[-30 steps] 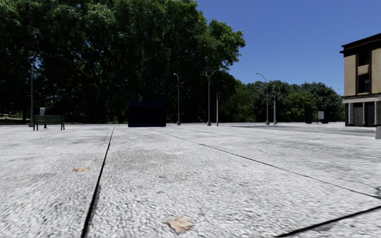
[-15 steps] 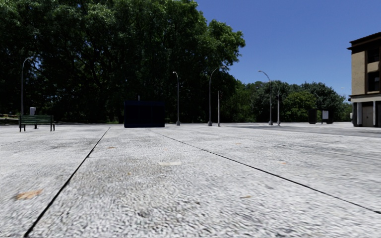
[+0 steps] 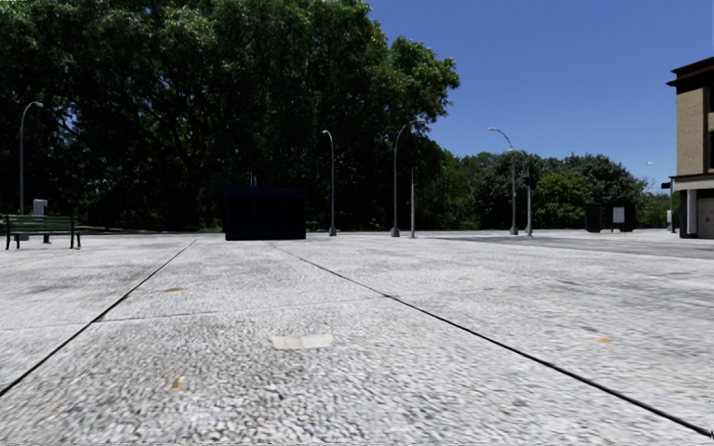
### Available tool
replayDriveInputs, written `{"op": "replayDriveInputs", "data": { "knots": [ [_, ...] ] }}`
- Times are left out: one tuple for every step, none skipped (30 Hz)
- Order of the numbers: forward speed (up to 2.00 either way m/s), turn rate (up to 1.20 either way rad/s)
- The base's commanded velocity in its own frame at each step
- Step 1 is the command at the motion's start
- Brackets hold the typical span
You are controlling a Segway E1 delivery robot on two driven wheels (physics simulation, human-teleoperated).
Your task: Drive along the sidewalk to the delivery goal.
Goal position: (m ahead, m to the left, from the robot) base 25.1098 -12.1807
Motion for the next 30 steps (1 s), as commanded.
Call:
{"op": "replayDriveInputs", "data": {
  "knots": [
    [2.0,0.0],
    [2.0,0.0],
    [2.0,0.0],
    [2.0,0.0],
    [2.0,0.0],
    [2.0,0.0],
    [2.0,0.0],
    [2.0,0.0],
    [2.0,0.0],
    [2.0,0.0],
    [2.0,0.0],
    [2.0,0.0],
    [2.0,0.0],
    [2.0,0.0],
    [2.0,0.0],
    [2.0,0.0],
    [2.0,0.0],
    [2.0,0.0],
    [2.0,0.0],
    [2.0,0.0],
    [2.0,0.0],
    [2.0,0.0],
    [2.0,0.0],
    [2.0,0.0],
    [2.0,0.0],
    [2.0,0.0],
    [2.0,0.0],
    [2.0,0.0],
    [2.0,0.0],
    [2.0,0.0]
  ]
}}
